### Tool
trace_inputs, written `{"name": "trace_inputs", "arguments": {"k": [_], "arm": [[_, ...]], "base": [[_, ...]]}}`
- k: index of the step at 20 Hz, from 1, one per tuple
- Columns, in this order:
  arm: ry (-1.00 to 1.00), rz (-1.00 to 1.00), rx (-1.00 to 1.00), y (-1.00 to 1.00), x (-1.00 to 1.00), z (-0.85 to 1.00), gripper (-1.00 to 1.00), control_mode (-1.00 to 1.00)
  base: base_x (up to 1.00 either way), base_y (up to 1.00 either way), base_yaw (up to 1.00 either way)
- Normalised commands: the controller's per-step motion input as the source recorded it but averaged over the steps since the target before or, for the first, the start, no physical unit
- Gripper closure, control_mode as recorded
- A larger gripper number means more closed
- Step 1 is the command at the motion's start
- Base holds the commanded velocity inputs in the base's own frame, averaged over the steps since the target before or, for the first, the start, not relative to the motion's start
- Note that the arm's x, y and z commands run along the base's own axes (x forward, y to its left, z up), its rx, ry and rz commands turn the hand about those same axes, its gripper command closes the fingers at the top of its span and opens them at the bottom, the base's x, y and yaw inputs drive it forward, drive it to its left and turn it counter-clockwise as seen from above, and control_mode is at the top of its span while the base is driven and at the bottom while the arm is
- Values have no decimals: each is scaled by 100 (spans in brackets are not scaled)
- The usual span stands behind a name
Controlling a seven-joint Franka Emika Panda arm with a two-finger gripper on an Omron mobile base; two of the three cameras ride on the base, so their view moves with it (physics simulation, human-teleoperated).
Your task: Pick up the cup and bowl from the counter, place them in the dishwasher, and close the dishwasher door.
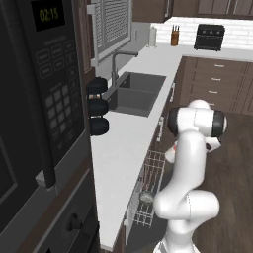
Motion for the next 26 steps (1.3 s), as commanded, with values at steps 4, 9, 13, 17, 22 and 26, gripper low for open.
{"name": "trace_inputs", "arguments": {"k": [4, 9, 13, 17, 22, 26], "arm": [[-1, -42, 4, 20, 0, 0, 100, -100], [27, -41, 1, 2, 0, 0, 100, -100], [29, -32, 21, -5, 0, 5, 100, -100], [18, -27, 35, -4, 0, 6, 100, -100], [7, -22, 30, -3, 6, 0, 100, -100], [4, 0, 0, 8, 36, -6, 100, -100]], "base": [[0, 0, 0], [0, 0, 0], [0, 0, 0], [0, 0, 0], [0, 0, 0], [0, 0, 0]]}}
